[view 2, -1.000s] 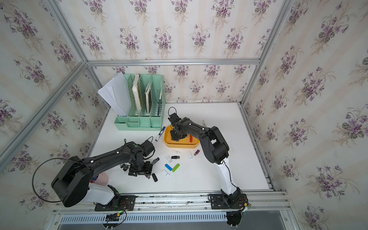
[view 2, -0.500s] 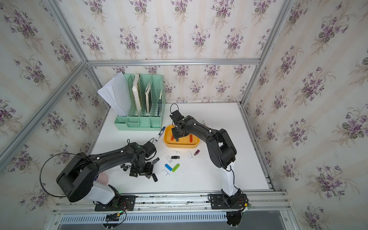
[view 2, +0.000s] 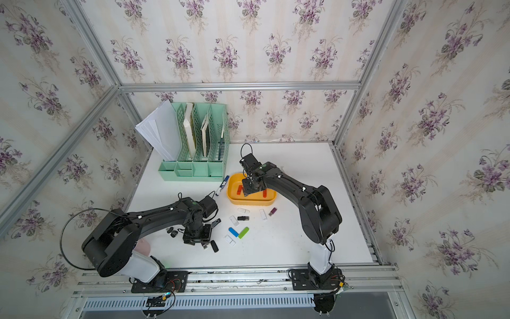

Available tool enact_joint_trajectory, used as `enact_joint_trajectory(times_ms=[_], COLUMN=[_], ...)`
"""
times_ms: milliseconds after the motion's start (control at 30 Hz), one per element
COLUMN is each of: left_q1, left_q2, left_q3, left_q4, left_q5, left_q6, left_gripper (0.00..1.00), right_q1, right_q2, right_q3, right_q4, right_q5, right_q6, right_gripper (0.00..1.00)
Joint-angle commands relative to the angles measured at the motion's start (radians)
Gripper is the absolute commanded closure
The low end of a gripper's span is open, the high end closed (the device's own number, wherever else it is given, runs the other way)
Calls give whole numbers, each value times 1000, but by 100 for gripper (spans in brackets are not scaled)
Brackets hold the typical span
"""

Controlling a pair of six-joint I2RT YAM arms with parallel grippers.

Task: Put the usb flash drive into the storage box
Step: Pick up the USB flash from the center of the board.

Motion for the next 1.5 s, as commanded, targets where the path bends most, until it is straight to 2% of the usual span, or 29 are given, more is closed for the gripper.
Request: enact_joint_trajectory(times_ms=[0,167,333,500,667,833,1267,1467], left_q1=[1,1,1,1,1,1,1,1], left_q2=[-6,-15,-14,-12,0,11,5,4], left_q3=[-16,-26,-27,-33,-34,-32,-40,-46], left_q4=[-2,3,4,8,14,16,9,14], left_q5=[-16,-11,-11,-14,-18,-17,-25,-23], left_q6=[-5,-5,1,10,23,42,60,63], left_gripper=[46,56,62,64,67,69,73,73], right_q1=[22,81,149,212,270,316,337,337], right_q2=[-27,-78,-127,-141,-194,-197,-121,-95], right_q3=[-18,-56,-97,-146,-256,-316,-358,-335], right_q4=[-9,-11,-44,-130,-79,-36,28,40], right_q5=[3,-3,-2,17,-33,-53,-16,9], right_q6=[23,56,136,286,415,481,564,604], right_gripper=[57,57,57,55,52,51,52,48])
